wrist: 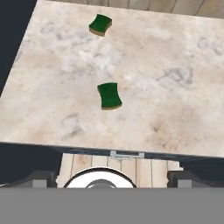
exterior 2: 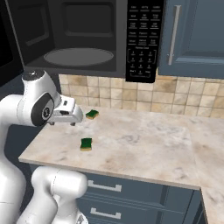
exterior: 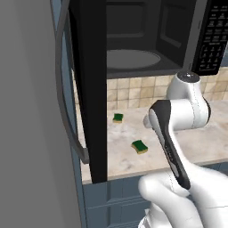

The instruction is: Place the sponge inside the microwave to prepare for sanitizing.

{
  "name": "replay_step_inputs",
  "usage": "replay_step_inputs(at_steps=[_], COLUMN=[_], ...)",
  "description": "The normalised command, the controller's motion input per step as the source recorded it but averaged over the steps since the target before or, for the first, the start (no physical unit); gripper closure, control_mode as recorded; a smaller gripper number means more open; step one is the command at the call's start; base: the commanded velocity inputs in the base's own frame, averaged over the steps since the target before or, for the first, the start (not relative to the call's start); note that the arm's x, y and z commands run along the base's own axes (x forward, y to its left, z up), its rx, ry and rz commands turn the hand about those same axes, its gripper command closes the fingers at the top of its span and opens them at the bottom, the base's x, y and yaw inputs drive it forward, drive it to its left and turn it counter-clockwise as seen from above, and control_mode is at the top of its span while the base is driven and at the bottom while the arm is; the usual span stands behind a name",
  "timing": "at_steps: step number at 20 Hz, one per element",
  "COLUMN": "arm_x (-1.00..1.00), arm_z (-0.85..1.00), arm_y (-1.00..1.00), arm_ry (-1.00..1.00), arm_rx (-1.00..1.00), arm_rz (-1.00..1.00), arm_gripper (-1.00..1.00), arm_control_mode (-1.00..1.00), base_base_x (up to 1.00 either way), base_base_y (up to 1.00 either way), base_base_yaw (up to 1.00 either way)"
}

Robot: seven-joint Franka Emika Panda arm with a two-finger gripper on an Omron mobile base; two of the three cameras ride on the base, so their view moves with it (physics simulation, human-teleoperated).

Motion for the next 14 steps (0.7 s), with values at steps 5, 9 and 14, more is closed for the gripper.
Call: replay_step_inputs(at_steps=[5, 9, 14], arm_x=[0.26, 0.28, 0.23], arm_z=[-0.34, -0.40, -0.49], arm_y=[0.33, 0.00, 0.00], arm_ry=[0.08, -0.06, -0.04], arm_rx=[-0.11, -0.06, -0.01], arm_rz=[0.10, 0.00, 0.00], arm_gripper=[-1.00, -1.00, -1.00], arm_control_mode=[-1.00, -1.00, -1.00], base_base_x=[0.00, 0.00, 0.00], base_base_y=[0.00, 0.00, 0.00], base_base_yaw=[0.00, 0.00, 0.00])
